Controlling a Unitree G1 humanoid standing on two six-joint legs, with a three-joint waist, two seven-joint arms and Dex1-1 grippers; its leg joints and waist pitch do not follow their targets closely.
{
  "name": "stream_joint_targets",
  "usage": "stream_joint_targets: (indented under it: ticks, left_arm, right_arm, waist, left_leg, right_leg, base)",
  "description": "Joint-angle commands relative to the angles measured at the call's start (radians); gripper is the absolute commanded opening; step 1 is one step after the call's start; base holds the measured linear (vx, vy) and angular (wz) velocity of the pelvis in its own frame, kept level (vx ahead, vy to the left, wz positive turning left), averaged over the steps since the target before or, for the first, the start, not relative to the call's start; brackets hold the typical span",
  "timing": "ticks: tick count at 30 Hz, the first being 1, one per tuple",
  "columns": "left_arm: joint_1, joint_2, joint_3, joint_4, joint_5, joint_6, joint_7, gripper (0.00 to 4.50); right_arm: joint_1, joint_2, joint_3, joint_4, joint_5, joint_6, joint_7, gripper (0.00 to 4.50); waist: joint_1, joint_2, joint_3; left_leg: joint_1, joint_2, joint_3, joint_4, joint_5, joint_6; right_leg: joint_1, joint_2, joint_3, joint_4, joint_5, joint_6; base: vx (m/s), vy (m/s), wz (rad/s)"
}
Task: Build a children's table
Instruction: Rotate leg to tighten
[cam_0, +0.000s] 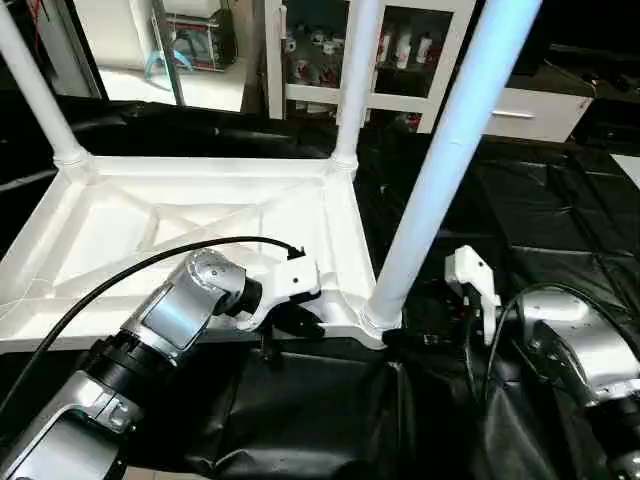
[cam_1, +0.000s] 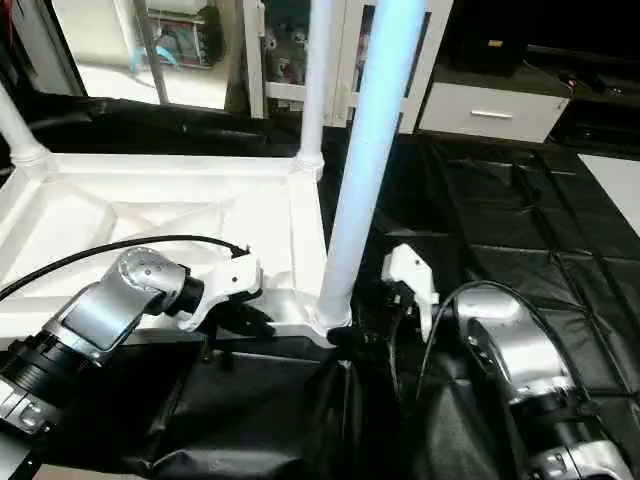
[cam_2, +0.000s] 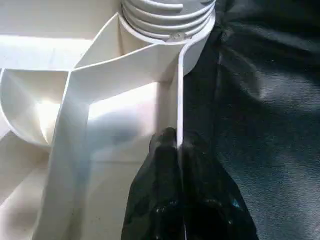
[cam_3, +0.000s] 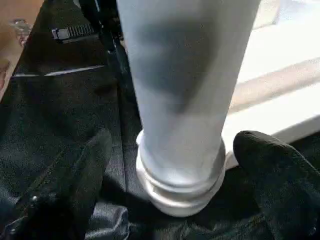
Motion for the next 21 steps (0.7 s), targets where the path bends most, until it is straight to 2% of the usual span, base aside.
stream_joint_targets:
  ticks: [1, 6, 7, 10, 13, 14, 15, 17, 21]
  left_arm:
    - [0.017, -0.011, -0.040, -0.012, 0.004, 0.017, -0.034, 0.00]
    - [0.018, -0.008, -0.048, -0.025, 0.002, 0.030, -0.030, 0.00]
    - [0.018, -0.008, -0.048, -0.025, 0.002, 0.030, -0.030, 0.00]
    - [0.019, -0.007, -0.048, -0.027, 0.003, 0.034, -0.031, 0.00]
    - [0.022, -0.006, -0.048, -0.028, 0.005, 0.037, -0.031, 0.00]
    - [0.022, -0.006, -0.048, -0.028, 0.005, 0.037, -0.031, 0.00]
    - [0.024, -0.005, -0.048, -0.027, 0.005, 0.037, -0.030, 0.00]
    - [0.024, -0.004, -0.049, -0.026, 0.006, 0.038, -0.030, 0.00]
    - [0.023, -0.001, -0.052, -0.026, 0.009, 0.044, -0.032, 0.00]
  right_arm:
    - [-0.016, 0.006, 0.011, 0.029, -0.016, -0.021, 0.012, 4.07]
    - [-0.028, 0.001, 0.029, 0.048, -0.023, -0.029, 0.045, 3.70]
    - [-0.028, 0.001, 0.030, 0.048, -0.023, -0.029, 0.046, 3.70]
    - [-0.033, -0.005, 0.040, 0.059, -0.030, -0.038, 0.066, 3.31]
    - [-0.043, -0.004, 0.039, 0.074, -0.031, -0.044, 0.079, 3.29]
    - [-0.043, -0.004, 0.039, 0.074, -0.031, -0.044, 0.079, 3.01]
    - [-0.044, -0.003, 0.040, 0.074, -0.030, -0.044, 0.086, 2.92]
    - [-0.045, -0.004, 0.043, 0.075, -0.030, -0.046, 0.092, 2.88]
    - [-0.039, -0.010, 0.056, 0.078, -0.037, -0.053, 0.113, 2.50]
  waist:
    - [-0.001, -0.003, -0.059]
    - [0.001, -0.011, -0.061]
    - [0.002, -0.009, -0.061]
    - [0.002, -0.010, -0.061]
    - [0.001, -0.012, -0.061]
    - [0.002, -0.011, -0.061]
    - [0.002, -0.015, -0.061]
    - [0.003, -0.013, -0.061]
    - [0.004, -0.015, -0.061]
  left_leg:
    - [0.019, 0.064, -0.024, -0.072, -0.104, 0.070]
    - [0.018, 0.063, -0.024, -0.070, -0.086, 0.078]
    - [0.018, 0.063, -0.024, -0.070, -0.085, 0.079]
    - [0.017, 0.063, -0.024, -0.069, -0.086, 0.081]
    - [0.017, 0.063, -0.024, -0.068, -0.078, 0.083]
    - [0.017, 0.063, -0.023, -0.067, -0.080, 0.084]
    - [0.017, 0.063, -0.023, -0.067, -0.081, 0.084]
    - [0.019, 0.063, -0.024, -0.068, -0.082, 0.082]
    - [0.019, 0.064, -0.024, -0.068, -0.088, 0.079]
  right_leg:
    - [0.043, -0.068, 0.041, -0.056, -0.071, -0.286]
    - [0.046, -0.067, 0.041, -0.051, -0.041, -0.289]
    - [0.047, -0.067, 0.040, -0.051, -0.046, -0.289]
    - [0.047, -0.068, 0.041, -0.051, -0.049, -0.288]
    - [0.046, -0.065, 0.040, -0.049, -0.044, -0.291]
    - [0.046, -0.066, 0.040, -0.050, -0.047, -0.291]
    - [0.046, -0.066, 0.040, -0.051, -0.050, -0.290]
    - [0.045, -0.067, 0.040, -0.051, -0.055, -0.288]
    - [0.045, -0.066, 0.040, -0.050, -0.057, -0.287]
  base:
    - [0.000, 0.000, 0.00]
    - [0.000, 0.000, 0.00]
    - [0.000, 0.000, 0.00]
    - [0.000, 0.000, 0.00]
    - [0.000, 0.000, 0.00]
    - [0.000, 0.000, 0.00]
    - [0.000, 0.000, 0.00]
    - [0.000, 0.000, 0.00]
    - [0.000, 0.000, 0.00]
